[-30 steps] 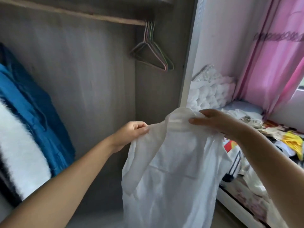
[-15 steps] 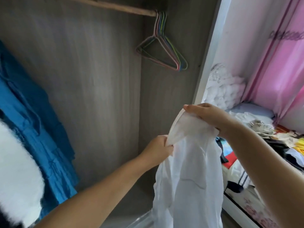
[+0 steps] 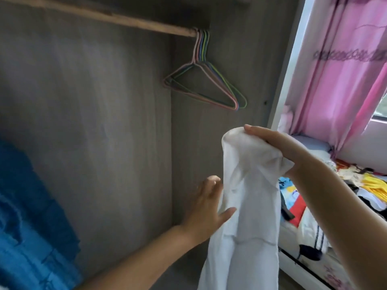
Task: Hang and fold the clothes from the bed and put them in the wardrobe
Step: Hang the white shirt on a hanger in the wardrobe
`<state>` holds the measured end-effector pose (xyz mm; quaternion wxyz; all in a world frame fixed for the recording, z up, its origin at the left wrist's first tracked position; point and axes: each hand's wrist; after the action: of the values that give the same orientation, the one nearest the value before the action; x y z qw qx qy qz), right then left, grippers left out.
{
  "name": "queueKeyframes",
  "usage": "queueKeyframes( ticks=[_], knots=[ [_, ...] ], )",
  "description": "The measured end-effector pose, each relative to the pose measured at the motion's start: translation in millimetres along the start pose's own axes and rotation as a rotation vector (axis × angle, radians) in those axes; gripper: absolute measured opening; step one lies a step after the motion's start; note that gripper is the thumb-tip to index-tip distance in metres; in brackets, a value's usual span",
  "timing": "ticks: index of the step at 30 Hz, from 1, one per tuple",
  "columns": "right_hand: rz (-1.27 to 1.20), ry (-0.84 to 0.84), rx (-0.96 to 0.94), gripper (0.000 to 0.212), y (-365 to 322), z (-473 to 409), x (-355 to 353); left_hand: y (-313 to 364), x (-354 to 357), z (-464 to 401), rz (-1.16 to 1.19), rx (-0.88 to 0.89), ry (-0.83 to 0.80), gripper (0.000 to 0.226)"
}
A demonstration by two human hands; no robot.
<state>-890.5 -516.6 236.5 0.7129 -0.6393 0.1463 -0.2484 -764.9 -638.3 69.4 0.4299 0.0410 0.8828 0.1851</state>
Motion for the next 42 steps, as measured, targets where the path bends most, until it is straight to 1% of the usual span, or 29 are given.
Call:
queueKeyframes(
  ticks=[1,3,4,6,8,9,10,11,13,14,15,17,18,19,20,21,22,23,24,25,26,27,28,30,32,34,37,39,42],
  knots=[
    [-0.010,-0.021,-0.006,0.030,-1.6,-3.5,4.0,-9.5,4.0,-5.7,0.021,-0.065,-0.036,0.055],
    [-0.036,-0.023,-0.010,0.032,-2.7,-9.4,7.7,-29.0,2.0,-18.9,0.209,-0.193,-0.040,0.039],
    [-0.046,0.007,-0.015,0.033,-1.5,-13.9,5.9,-39.7,-1.6,-24.3,0.298,-0.223,-0.032,0.032],
    [-0.070,0.118,-0.033,0.029,3.0,-21.5,-1.7,-64.2,-10.4,-29.8,0.382,-0.215,-0.027,0.025],
    [-0.062,0.274,-0.058,0.025,11.5,-30.4,-13.1,-91.8,-23.0,-29.5,0.386,-0.197,-0.007,0.017],
    [-0.032,0.348,-0.065,0.025,17.7,-35.1,-19.9,-106.3,-30.7,-28.7,0.352,-0.196,0.006,0.020],
    [0.017,0.411,-0.074,0.024,23.9,-39.2,-26.5,-119.4,-39.6,-29.7,0.311,-0.200,0.020,0.029],
    [0.060,0.438,-0.071,0.022,29.4,-43.9,-32.0,-131.4,-48.6,-32.4,0.272,-0.202,0.038,0.037],
    [0.164,0.404,-0.025,0.022,39.1,-52.9,-38.4,-148.4,-66.1,-41.3,0.195,-0.191,0.095,0.046],
    [0.271,0.366,0.014,0.022,42.3,-57.6,-36.9,-153.1,-74.8,-47.0,0.168,-0.189,0.134,0.047],
    [0.444,0.331,0.057,0.021,44.6,-63.8,-35.3,-156.2,-83.2,-53.8,0.151,-0.199,0.182,0.047],
    [0.935,0.237,0.143,0.017,46.0,-81.9,-27.5,-159.3,-99.2,-69.2,0.160,-0.220,0.297,0.046],
    [1.092,0.227,0.138,0.019,41.5,-91.6,-19.7,-158.8,-106.7,-77.5,0.180,-0.221,0.346,0.045],
    [1.134,0.213,0.115,0.020,33.8,-101.3,-12.7,-157.0,-113.4,-86.1,0.198,-0.218,0.371,0.042],
    [1.029,0.184,0.069,0.019,22.1,-110.8,-5.6,-153.5,-118.6,-95.2,0.195,-0.204,0.355,0.039],
    [0.857,0.158,0.022,0.020,7.0,-120.4,0.6,-148.4,-122.1,-103.2,0.165,-0.173,0.303,0.034],
    [0.741,0.160,-0.035,0.025,-8.6,-127.6,8.0,-142.9,-124.0,-109.7,0.095,-0.123,0.241,0.027],
    [0.684,0.171,-0.148,0.028,-25.2,-137.8,14.0,-138.0,-124.2,-115.3,-0.005,-0.050,0.192,0.019],
    [0.771,0.230,-0.275,0.025,-41.9,-149.4,19.6,-134.0,-123.2,-120.2,-0.113,0.031,0.157,0.016],
    [0.939,0.323,-0.402,0.021,-55.9,-162.1,23.7,-132.0,-121.4,-125.4,-0.211,0.100,0.132,0.019],
    [1.122,0.451,-0.522,0.023,-67.5,-177.0,24.8,-132.5,-120.3,-131.3,-0.288,0.134,0.112,0.024],
    [1.249,0.555,-0.595,0.027,-77.6,-190.2,25.6,-134.3,-120.6,-138.1,-0.347,0.135,0.101,0.028],
    [1.318,0.610,-0.638,0.030,-86.7,-203.1,25.0,-137.3,-122.1,-144.9,-0.393,0.122,0.093,0.031],
    [1.462,0.683,-0.657,0.034,-99.6,-227.5,23.2,-146.0,-126.4,-158.5,-0.445,0.095,0.084,0.034],
    [1.579,0.690,-0.652,0.037,-109.2,-250.6,20.1,-155.2,-132.0,-169.1,-0.421,0.068,0.089,0.037],
    [1.620,0.712,-0.658,0.039,-115.6,-267.8,21.3,-165.9,-134.7,-175.3,-0.393,0.047,0.120,0.036],
    [1.681,0.740,-0.687,0.035,-120.6,-286.7,21.5,-180.0,-131.7,-180.5,-0.425,0.000,0.138,0.034],
    [1.676,0.718,-0.704,0.035,-123.6,-293.5,20.7,-186.3,-128.7,-183.6,-0.431,-0.045,0.139,0.037],
    [1.526,0.677,-0.796,0.033,-125.9,-296.7,20.6,-196.4,-129.5,-187.9,-0.394,-0.158,0.164,0.049]
  ],
)
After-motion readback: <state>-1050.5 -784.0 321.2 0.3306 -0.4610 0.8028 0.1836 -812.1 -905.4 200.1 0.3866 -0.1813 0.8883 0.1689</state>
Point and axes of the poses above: each hand's wrist, its own z-axis away from the middle knuckle, its own x-axis out of the palm, y = z × x, and after that the axes turned 3 degrees about y, right-handed
